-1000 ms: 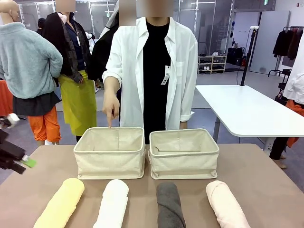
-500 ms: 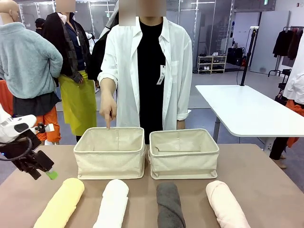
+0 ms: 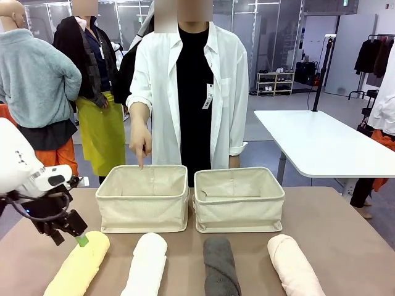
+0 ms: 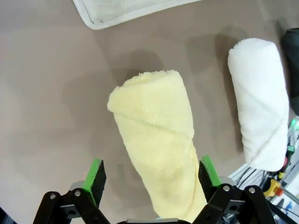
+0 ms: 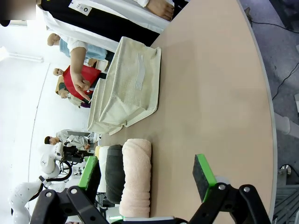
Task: Divide the towels into two baskets.
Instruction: Pick up one hotel-folded towel and place it in the Fabric basket indicated by the person.
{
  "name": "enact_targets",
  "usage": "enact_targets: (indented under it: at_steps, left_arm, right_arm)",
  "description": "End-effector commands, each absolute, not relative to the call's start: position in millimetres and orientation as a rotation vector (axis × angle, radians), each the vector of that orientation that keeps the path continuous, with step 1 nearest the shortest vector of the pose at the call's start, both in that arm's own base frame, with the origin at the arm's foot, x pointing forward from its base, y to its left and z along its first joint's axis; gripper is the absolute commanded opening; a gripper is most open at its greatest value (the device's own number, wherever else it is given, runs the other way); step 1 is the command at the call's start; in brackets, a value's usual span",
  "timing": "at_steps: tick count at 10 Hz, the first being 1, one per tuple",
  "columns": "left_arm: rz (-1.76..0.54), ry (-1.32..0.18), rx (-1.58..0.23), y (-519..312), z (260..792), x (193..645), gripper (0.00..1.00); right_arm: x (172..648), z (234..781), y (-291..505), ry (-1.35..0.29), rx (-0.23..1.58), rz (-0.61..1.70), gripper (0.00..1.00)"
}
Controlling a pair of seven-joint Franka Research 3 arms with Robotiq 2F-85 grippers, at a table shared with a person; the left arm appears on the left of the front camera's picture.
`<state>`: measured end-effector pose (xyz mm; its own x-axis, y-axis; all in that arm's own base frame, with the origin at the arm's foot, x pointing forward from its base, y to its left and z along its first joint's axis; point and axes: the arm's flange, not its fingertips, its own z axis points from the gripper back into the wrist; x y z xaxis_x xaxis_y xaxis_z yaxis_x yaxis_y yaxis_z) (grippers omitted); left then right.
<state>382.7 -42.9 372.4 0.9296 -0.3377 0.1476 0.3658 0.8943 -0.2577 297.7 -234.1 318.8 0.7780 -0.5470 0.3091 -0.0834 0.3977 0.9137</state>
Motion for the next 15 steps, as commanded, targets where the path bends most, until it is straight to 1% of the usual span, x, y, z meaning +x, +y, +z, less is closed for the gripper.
enact_targets:
  at_steps: [1, 3, 6, 7, 8, 9, 10, 11, 12, 13, 14, 15]
  left_arm:
    - [-0.279, -0.112, -0.277, -48.4, 318.5, 315.8, 1.00]
    - [-0.279, -0.079, -0.232, -52.5, 301.3, 307.7, 1.00]
    - [-0.290, -0.020, -0.223, -59.2, 289.4, 294.7, 1.00]
    - [-0.306, 0.010, -0.213, -61.0, 285.3, 289.8, 0.97]
    - [-0.315, 0.007, -0.218, -61.4, 284.0, 289.4, 0.80]
    - [-0.310, 0.003, -0.222, -60.1, 286.4, 289.9, 0.77]
    - [-0.306, -0.002, -0.220, -58.6, 288.7, 290.8, 0.60]
    - [-0.302, -0.006, -0.221, -57.4, 291.2, 291.8, 0.57]
    - [-0.300, -0.010, -0.226, -56.9, 294.3, 291.9, 0.40]
    - [-0.300, -0.012, -0.230, -56.1, 296.6, 292.0, 0.37]
    - [-0.303, -0.018, -0.247, -54.9, 305.1, 292.1, 0.20]
    - [-0.334, -0.046, -0.269, -53.7, 326.2, 292.3, 0.18]
  right_arm:
    - [295.8, 321.1, -233.1, -0.657, 1.147, -0.321, 1.00]
    - [295.8, 321.1, -233.1, -0.657, 1.147, -0.321, 1.00]
    - [295.8, 321.1, -233.1, -0.657, 1.147, -0.321, 1.00]
    - [295.8, 321.1, -233.1, -0.657, 1.147, -0.321, 1.00]
    - [295.8, 321.1, -233.1, -0.657, 1.147, -0.321, 1.00]
    - [295.8, 321.1, -233.1, -0.657, 1.147, -0.321, 1.00]
    - [295.8, 321.1, -233.1, -0.657, 1.147, -0.321, 1.00]
    - [295.8, 321.1, -233.1, -0.657, 1.147, -0.321, 1.00]
    - [295.8, 321.1, -233.1, -0.657, 1.147, -0.321, 1.00]
    - [295.8, 321.1, -233.1, -0.657, 1.147, -0.321, 1.00]
    - [295.8, 321.1, -233.1, -0.657, 1.147, -0.321, 1.00]
    - [295.8, 321.1, -233.1, -0.657, 1.147, -0.321, 1.00]
